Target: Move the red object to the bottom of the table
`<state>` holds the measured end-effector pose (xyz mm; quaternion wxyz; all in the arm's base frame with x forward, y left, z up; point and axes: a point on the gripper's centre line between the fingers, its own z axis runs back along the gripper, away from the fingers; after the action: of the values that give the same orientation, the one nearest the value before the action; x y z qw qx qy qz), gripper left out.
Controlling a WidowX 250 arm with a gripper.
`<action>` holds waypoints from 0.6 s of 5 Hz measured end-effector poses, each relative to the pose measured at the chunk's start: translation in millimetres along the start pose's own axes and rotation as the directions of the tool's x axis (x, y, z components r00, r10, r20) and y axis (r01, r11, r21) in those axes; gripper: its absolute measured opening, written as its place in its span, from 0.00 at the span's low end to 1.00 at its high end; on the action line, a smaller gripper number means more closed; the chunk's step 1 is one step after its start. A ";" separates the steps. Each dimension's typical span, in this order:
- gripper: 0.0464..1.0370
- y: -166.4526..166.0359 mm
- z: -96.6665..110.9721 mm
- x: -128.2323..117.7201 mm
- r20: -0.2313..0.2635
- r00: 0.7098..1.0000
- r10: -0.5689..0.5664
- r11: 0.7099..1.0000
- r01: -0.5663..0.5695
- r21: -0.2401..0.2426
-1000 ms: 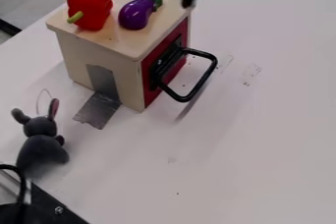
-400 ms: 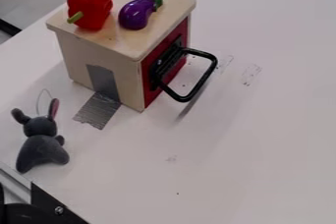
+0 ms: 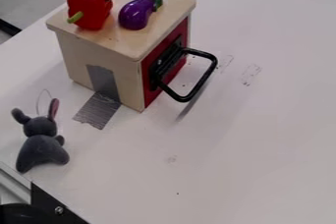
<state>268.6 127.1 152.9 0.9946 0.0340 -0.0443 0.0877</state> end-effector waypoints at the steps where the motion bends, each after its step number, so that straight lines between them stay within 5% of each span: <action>1: 0.96 7.1 -8.8 5.4 -0.031 1.000 -0.005 1.000 0.005 0.007; 3: 0.93 14.5 -20.8 2.1 -0.079 0.997 0.003 1.000 -0.002 0.004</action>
<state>269.8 143.3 133.3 0.9954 0.0325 -0.0050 0.0903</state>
